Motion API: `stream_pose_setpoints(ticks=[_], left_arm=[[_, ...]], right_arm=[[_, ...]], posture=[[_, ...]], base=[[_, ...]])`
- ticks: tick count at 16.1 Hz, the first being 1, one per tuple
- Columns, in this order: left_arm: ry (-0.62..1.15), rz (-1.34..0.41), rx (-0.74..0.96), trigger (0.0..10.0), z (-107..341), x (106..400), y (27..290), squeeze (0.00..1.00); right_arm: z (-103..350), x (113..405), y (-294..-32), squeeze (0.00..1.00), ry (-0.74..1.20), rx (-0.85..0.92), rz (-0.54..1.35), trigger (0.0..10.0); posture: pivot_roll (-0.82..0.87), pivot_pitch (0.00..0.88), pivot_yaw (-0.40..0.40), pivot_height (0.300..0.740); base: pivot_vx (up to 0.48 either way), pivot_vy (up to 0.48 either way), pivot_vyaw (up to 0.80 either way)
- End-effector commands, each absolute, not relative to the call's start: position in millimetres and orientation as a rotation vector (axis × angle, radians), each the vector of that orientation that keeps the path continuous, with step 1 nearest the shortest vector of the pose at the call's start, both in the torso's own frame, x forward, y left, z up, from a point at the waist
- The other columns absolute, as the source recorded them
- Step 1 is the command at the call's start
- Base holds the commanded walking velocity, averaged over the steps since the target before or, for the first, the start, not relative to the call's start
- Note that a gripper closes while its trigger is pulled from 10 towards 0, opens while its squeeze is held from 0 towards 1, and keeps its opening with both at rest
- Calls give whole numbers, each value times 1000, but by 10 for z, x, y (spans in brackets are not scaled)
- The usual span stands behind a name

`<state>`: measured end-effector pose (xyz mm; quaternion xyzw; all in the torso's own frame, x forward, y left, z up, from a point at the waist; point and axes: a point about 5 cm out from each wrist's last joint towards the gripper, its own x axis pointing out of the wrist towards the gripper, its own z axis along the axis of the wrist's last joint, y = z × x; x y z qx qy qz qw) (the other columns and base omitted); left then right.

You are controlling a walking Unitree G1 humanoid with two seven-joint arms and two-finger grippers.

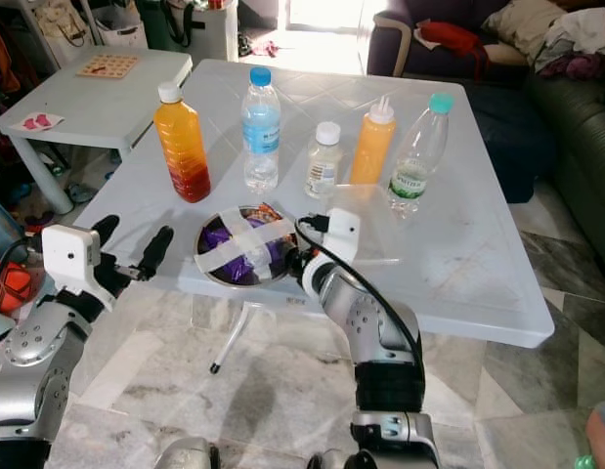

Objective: Restocking fridge

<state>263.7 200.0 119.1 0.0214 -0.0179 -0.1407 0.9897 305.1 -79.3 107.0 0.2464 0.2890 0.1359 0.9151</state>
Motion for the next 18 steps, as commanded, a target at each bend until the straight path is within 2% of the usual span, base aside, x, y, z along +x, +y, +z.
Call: stream_pose_setpoints(ticks=[1, 3, 4, 5, 18], left_arm=[[-39, -295, 61, 10000, 1215, 2638, 1984, 0], [-40, -294, 62, 10000, 1217, 2644, 1983, 0], [-41, -293, 61, 10000, 1216, 2645, 1984, 0], [-41, -291, 60, 10000, 1216, 2645, 1985, 0], [-46, -286, 55, 10000, 1198, 2659, 1963, 0]], right_arm=[[1097, 3073, -751, 0, 608, 522, 298, 10000], [1084, 3063, -742, 0, 628, 525, 307, 10000], [1042, 3017, -746, 0, 655, 508, 312, 2078], [1015, 2987, -749, 0, 669, 504, 313, 0], [890, 3099, -991, 0, 720, 637, 94, 0]], posture=[[163, 20, -24, 740], [162, 17, -25, 740], [162, 17, -25, 740], [157, 16, -23, 740], [149, 9, -23, 740]], base=[[0, 0, 0], [0, 0, 0], [0, 0, 0], [0, 0, 0], [0, 0, 0]])
